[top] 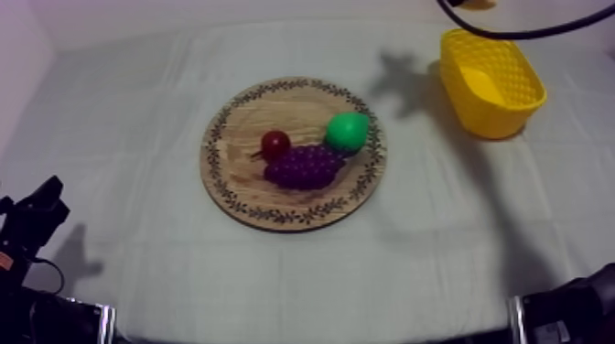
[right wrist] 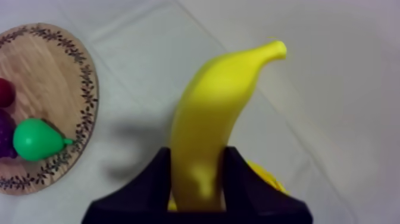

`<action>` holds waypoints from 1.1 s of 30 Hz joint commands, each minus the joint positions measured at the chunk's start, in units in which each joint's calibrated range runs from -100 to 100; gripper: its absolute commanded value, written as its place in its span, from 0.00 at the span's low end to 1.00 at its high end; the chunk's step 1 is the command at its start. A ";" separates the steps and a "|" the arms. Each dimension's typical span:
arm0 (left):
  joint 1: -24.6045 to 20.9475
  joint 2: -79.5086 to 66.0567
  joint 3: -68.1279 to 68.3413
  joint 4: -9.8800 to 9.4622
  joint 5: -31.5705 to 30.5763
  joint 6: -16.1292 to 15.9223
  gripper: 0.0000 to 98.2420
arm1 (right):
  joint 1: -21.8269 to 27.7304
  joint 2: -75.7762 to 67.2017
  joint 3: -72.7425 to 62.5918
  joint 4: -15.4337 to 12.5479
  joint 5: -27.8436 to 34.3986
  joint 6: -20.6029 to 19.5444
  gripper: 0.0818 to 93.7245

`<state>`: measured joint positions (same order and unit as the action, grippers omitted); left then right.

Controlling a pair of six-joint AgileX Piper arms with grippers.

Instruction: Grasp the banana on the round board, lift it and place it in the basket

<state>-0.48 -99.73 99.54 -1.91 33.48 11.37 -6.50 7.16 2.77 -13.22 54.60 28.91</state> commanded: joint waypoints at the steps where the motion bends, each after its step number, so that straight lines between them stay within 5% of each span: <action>1: 0.01 -0.01 0.01 -0.02 0.07 0.01 0.00 | 1.40 -0.46 3.71 0.39 -1.78 -0.59 0.17; 18: 0.01 -0.01 0.01 -0.02 0.07 0.01 0.00 | 5.02 7.41 10.37 2.88 -9.74 -5.55 0.17; 33: 0.01 -0.01 0.01 -0.02 0.07 0.02 0.00 | 5.78 10.95 19.75 4.78 -20.73 -8.49 0.33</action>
<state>-0.48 -99.73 99.54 -1.91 33.56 11.39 -0.68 18.10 22.58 -8.58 34.06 21.20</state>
